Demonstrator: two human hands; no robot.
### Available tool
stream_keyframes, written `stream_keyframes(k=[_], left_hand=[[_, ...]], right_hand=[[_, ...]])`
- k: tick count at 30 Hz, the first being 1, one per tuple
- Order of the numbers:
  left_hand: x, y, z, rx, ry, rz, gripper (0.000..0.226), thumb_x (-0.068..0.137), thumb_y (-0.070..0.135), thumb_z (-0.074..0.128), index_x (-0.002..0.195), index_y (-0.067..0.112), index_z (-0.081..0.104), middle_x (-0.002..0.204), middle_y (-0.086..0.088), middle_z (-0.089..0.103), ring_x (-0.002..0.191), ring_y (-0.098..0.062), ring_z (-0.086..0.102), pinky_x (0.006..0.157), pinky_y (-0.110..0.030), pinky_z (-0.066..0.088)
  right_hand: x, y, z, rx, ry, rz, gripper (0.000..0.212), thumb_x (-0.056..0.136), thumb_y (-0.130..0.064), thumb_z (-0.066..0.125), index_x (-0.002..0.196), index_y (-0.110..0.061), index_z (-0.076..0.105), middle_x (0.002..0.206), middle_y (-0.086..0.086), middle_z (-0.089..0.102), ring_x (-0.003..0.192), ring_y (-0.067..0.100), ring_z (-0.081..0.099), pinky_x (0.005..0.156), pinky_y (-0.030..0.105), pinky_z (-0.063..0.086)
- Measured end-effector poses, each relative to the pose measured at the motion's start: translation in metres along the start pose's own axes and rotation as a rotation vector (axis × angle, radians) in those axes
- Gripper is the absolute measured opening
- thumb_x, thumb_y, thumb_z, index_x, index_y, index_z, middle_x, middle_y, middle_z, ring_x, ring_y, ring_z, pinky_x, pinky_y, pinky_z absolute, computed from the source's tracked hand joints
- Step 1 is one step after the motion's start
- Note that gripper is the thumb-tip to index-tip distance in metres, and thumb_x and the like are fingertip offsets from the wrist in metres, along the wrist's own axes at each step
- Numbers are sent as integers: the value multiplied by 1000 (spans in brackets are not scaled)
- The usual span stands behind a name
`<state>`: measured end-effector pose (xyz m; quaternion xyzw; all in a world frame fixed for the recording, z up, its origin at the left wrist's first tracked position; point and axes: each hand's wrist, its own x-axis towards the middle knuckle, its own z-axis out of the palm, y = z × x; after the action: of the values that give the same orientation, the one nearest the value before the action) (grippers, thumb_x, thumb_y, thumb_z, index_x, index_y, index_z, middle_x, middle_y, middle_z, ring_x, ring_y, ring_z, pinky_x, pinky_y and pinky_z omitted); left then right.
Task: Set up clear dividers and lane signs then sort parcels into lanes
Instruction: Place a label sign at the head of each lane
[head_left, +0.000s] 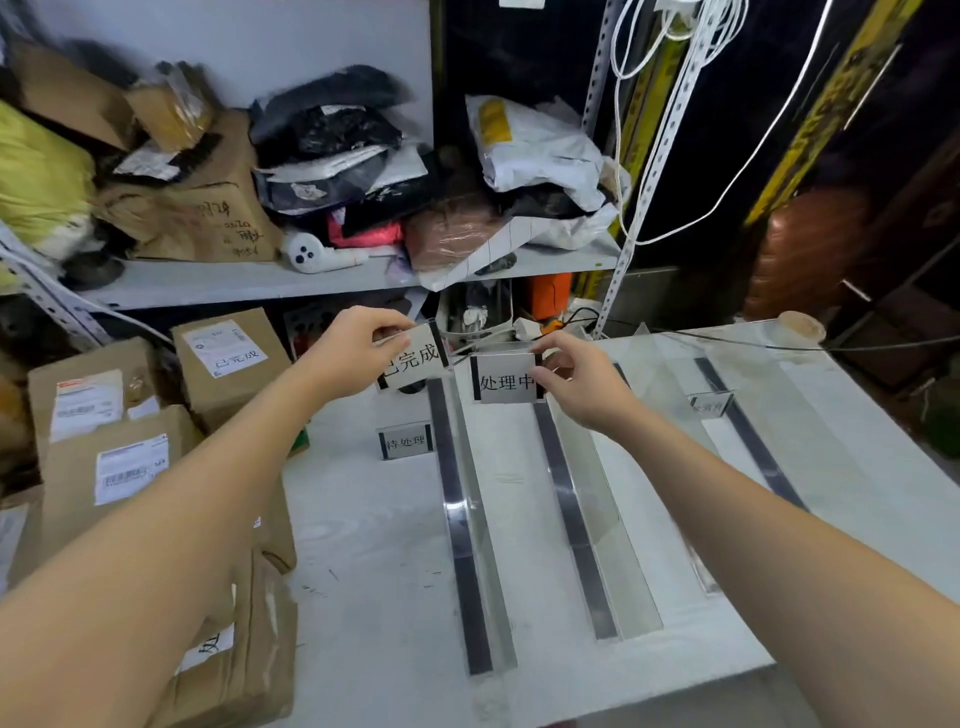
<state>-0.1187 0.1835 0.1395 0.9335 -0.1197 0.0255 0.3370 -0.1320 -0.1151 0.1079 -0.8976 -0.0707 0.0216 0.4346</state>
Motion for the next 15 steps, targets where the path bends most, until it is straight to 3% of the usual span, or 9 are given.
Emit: stream_keyframes(k=[2,6,10,15], left_hand=[[-1,7,5,-11,11,12,20,100,15,61,116,13,73,103,5,72,100,-14,65,86,-26,50],[2,24,12,12,29,16,24,100,14,61,122,9,71,112,2,71,105,-13,62,90,-25,45],[8,35,21,63,43,-1,26,101,15,61,125,9,70,117,2,69,108,-11,59,95,-27,43],[16,35,36,114,63,-50,24,99,15,64,121,9,72,117,-2,72,109,-18,64,93,-28,46]], right_hand=[[-2,5,-3,12,23,8,13,100,-20,64,112,-23,60,98,-1,73,89,10,68,59,10,47],[0,19,-10,-1,35,-8,9,97,-15,68,105,-18,65,100,-1,71,91,14,69,71,20,52],[6,33,-14,-58,-27,-15,9,94,-12,71,103,-14,69,98,0,70,89,12,68,71,14,53],[23,53,-7,-41,-161,-3,15,87,-4,76,92,-15,67,87,-1,70,83,18,70,74,29,60]])
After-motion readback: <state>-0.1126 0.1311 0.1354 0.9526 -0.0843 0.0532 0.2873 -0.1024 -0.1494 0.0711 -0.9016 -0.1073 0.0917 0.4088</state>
